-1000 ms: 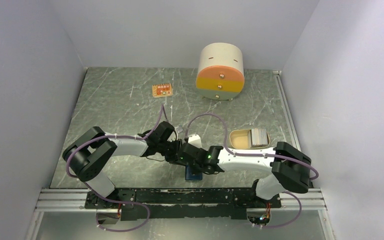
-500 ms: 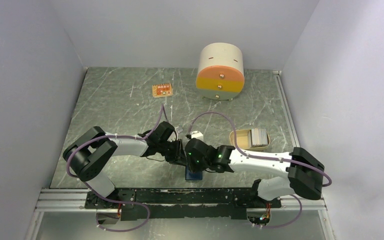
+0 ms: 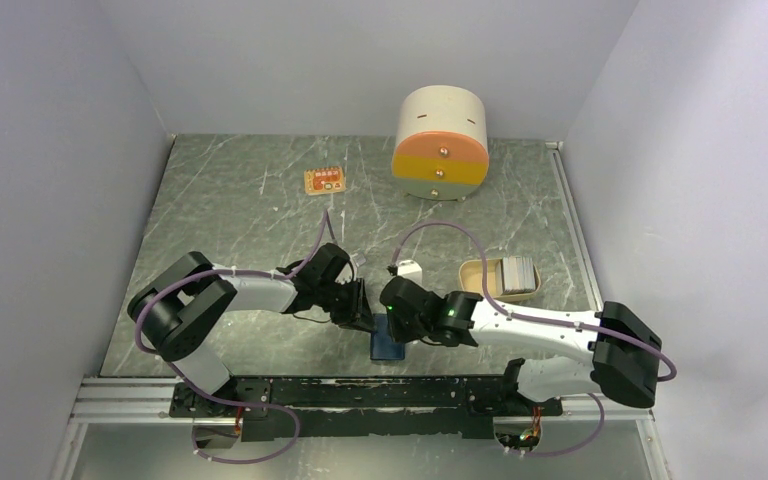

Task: Put the credit cards into the card holder
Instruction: Close the card holder at the center of the board.

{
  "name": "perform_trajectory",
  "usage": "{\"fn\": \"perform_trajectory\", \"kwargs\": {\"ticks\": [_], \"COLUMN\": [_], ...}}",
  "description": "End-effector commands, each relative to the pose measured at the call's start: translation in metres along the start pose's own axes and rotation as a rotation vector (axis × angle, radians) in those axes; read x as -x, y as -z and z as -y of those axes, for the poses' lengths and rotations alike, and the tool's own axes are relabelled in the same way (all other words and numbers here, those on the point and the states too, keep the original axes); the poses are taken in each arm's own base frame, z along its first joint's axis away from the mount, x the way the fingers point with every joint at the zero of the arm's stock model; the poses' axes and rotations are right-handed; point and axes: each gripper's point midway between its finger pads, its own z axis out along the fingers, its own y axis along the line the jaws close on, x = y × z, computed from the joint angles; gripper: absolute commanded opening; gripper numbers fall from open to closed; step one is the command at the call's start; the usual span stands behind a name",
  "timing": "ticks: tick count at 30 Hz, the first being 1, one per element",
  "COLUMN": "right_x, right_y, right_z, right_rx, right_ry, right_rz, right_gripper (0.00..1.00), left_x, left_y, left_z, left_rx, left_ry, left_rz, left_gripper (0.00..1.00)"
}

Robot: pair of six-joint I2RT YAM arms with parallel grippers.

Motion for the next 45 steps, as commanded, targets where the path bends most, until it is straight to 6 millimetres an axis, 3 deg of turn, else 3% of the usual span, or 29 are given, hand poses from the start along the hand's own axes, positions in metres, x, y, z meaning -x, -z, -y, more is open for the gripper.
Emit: {"fn": "perform_trajectory", "kwargs": {"ticks": [1,7,37,45], "right_x": [-0.007,-0.011,-0.026,-0.038], "right_y": [-0.003,-0.011,-0.030,-0.036], "right_z": [0.017,0.025,0.019,0.034], "right_rx": [-0.052,-0.044,0.039,-0.054], "right_ry": [-0.031,-0.059,-0.082,-0.061], "right_rz": [-0.001,-0.006,-0.053,-0.126], "right_gripper": [0.26,0.27,0.15,0.14], "left_x": [-0.001,-0.001,-0.001,-0.001], "left_y": [-0.002,-0.003,-0.007,-0.009], "left_z": [0.000,0.001,0.005,0.004], "left_rx": [0.002,-0.003,-0.008,-0.005], "left_ry": [-0.005,-0.009,-0.014,-0.012], "left_rz": [-0.001,-0.005,-0.018,-0.022], "left_gripper": [0.30,0.29,0.30,0.29]}}
